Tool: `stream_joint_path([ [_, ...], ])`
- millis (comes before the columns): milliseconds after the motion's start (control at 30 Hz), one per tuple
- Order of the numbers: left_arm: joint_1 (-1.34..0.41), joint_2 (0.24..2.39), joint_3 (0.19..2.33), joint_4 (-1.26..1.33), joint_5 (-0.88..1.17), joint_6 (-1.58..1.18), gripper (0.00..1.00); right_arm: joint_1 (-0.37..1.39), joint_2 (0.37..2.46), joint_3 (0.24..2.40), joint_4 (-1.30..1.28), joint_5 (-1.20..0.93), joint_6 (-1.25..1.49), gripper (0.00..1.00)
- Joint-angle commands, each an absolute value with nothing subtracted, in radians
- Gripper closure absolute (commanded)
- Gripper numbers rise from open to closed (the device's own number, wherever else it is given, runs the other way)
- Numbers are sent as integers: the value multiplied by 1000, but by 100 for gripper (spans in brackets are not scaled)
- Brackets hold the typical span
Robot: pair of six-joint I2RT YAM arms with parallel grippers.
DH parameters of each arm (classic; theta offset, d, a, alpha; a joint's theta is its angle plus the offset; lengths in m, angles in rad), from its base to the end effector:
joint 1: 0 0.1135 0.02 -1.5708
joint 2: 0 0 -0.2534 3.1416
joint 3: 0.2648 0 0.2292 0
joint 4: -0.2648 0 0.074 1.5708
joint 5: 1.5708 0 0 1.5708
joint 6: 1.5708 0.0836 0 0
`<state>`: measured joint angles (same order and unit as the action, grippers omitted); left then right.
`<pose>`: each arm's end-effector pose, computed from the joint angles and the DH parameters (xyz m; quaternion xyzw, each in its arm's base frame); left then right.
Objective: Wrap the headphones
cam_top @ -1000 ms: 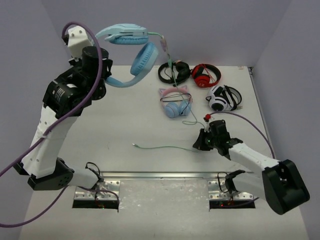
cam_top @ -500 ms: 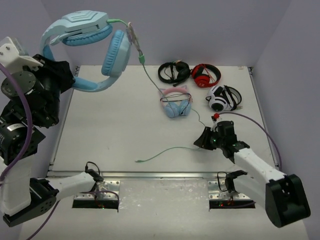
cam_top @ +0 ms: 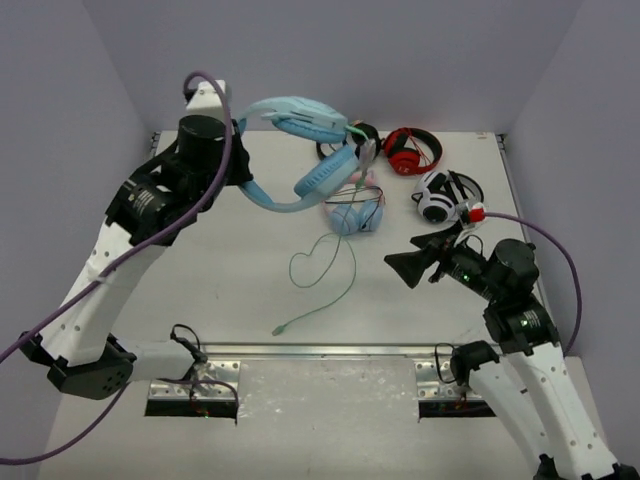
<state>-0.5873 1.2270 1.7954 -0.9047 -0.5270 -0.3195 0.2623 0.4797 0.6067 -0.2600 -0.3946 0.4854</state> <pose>0.2121 -0.0907 0.4734 -0.0443 0.8004 -0.0538 0.5954 0.1432 0.0717 0.2979 -0.0461 0.7477 0.3732 0.5473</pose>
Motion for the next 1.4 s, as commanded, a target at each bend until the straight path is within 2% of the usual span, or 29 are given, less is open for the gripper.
stream_joint_path([
  [0,-587,1213,1761,-785,-319,-322,100,267,610,646,-93,-840,462,1],
  [167,-595,1233,1746,-790,-270,-376,100,359,767,586,159,-859,499,1],
  [300,-597,1258,1756,-798,-239,-400,100,540,908,611,173,-668,399,1],
  [333,-598,1262,1759,-798,-221,-405,100,545,931,607,196,-640,406,4],
  [400,-597,1264,1764,-804,-224,-429,100,546,986,572,286,-595,422,22],
  [433,-597,1262,1767,-802,-241,-437,100,548,1000,551,325,-574,440,39],
  [500,-597,1250,1778,-804,-267,-463,100,546,1031,473,443,-543,456,55],
  [533,-597,1249,1784,-807,-294,-468,100,546,1037,447,472,-531,469,83],
  [567,-598,1241,1798,-810,-308,-475,100,546,1045,392,544,-503,480,84],
  [633,-597,1233,1802,-802,-316,-480,100,546,1071,332,606,-488,498,77],
  [667,-597,1226,1805,-801,-313,-482,100,546,1087,321,647,-480,505,77],
  [700,-597,1226,1807,-801,-308,-483,100,546,1091,313,656,-468,506,82],
  [733,-597,1223,1807,-804,-305,-486,100,546,1089,302,660,-448,508,98],
  [767,-597,1220,1806,-805,-308,-488,100,546,1085,301,640,-396,506,99],
  [900,-595,1215,1792,-836,-449,-466,100,546,924,299,496,-205,470,99],
  [1000,-591,1204,1761,-835,-456,-460,100,546,819,278,419,-109,427,97],
  [1033,-591,1189,1740,-813,-425,-462,99,546,784,276,414,-142,396,63],
  [1067,-591,1186,1732,-802,-425,-463,100,546,776,276,414,-182,396,63],
  [1100,-591,1181,1729,-798,-416,-469,100,546,772,281,410,-248,384,14],
  [1133,-592,1184,1730,-798,-411,-475,100,546,775,297,396,-270,379,5],
  [1200,-591,1186,1730,-801,-391,-479,100,546,798,317,394,-326,357,2],
  [1367,-592,1183,1746,-808,-362,-491,100,546,960,400,423,-391,342,2],
])
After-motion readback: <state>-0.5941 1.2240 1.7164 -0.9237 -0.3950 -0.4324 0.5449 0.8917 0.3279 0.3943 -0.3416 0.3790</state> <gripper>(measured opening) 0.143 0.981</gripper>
